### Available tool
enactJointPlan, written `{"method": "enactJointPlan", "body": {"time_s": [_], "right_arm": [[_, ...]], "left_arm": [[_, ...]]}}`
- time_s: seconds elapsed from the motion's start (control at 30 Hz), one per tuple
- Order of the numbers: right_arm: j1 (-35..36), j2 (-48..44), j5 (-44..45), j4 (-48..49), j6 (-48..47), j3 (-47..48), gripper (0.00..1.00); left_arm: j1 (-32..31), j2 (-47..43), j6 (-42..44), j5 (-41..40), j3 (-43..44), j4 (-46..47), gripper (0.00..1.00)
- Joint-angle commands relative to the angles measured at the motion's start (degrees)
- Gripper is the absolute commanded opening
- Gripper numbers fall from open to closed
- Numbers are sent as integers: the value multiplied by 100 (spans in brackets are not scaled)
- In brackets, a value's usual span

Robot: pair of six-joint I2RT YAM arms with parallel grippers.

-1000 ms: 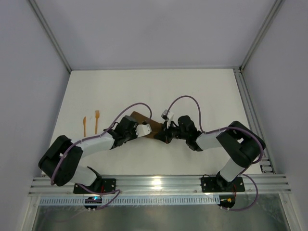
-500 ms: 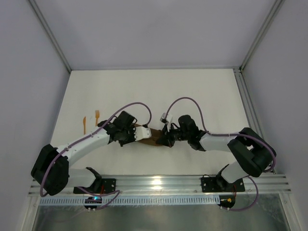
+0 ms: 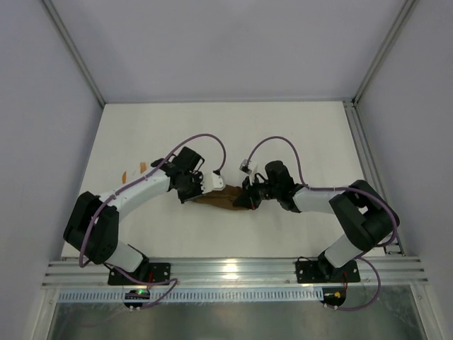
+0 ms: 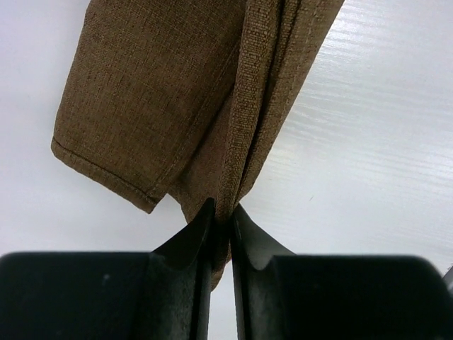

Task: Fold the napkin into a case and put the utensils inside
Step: Fold the 2/3-rectangle-folded napkin at the center of the board.

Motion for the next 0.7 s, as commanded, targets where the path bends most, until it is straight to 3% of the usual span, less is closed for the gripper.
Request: {"method": "enactJointPlan", "body": {"time_s": [0.0, 0.1, 0.37, 0.4, 0.53, 0.67], "right_arm": [[-34, 3, -274, 63, 82, -21, 3], [-34, -6, -293, 81, 118, -12, 3], [-34, 38, -284, 55, 100, -3, 3], [-34, 29, -275, 11, 92, 6, 3], [-34, 12, -231, -243, -84, 23, 3], [-16, 38, -301, -376, -155, -29, 3]], "left_arm": [[56, 57, 329, -117, 246, -313, 16], [56, 241, 355, -557, 1, -111, 18], [48, -179, 180, -697, -1089, 1109, 21], [48, -354, 171, -785, -1203, 1155, 20], [48, -1047, 136, -638, -1450, 1261, 0], [48, -1296, 118, -338, -1459, 779, 0]]}}
